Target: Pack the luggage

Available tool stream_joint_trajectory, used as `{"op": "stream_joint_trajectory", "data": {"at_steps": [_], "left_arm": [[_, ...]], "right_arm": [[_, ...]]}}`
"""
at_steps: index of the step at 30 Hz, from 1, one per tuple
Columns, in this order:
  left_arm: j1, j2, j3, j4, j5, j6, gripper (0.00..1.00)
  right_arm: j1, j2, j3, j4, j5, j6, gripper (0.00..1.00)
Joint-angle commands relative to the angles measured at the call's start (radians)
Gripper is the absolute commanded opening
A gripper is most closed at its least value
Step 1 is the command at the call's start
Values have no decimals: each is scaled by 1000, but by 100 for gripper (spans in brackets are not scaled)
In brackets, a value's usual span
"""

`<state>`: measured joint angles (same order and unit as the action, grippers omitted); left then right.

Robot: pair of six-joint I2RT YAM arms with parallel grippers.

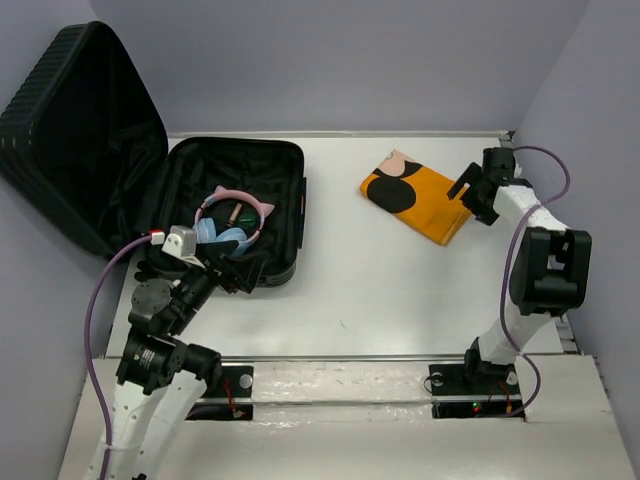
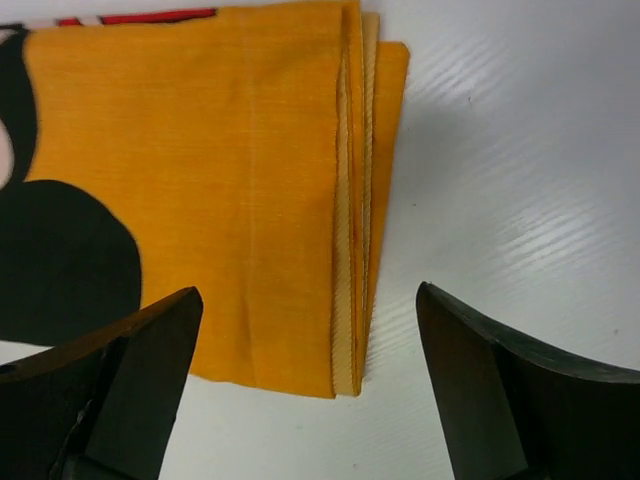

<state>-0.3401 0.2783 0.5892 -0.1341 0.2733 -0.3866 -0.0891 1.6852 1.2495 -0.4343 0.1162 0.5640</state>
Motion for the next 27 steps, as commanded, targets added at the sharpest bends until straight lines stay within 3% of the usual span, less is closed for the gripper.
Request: {"op": "stream_joint_trajectory", "data": {"at_steps": [1, 8, 11, 12, 15, 20, 24, 27], "left_arm": [[-5, 4, 11, 37, 30, -3, 99], [-5, 19, 9, 42, 46, -1, 99], [-5, 35, 8, 44, 53, 2, 99], [-5, 47, 9, 44, 61, 2, 99], [1, 71, 11, 45, 73, 2, 99], [24, 123, 9, 60, 116, 3, 99], [35, 202, 23, 65, 165, 8, 99], [30, 292, 23, 112, 214, -37, 99]], "right_arm": [[-28, 129, 96, 2, -47, -46, 94], [-28, 336, 201, -55, -105, -52, 90], [-28, 393, 209, -69, -166, -84, 68], [-15, 404, 208, -81, -167, -102, 38], [-4, 412, 179, -86, -185, -136, 7], [32, 273, -37, -14, -174, -144, 7], [86, -56, -272, 60, -136, -135, 7], [86, -214, -437, 80, -151, -130, 7]]}}
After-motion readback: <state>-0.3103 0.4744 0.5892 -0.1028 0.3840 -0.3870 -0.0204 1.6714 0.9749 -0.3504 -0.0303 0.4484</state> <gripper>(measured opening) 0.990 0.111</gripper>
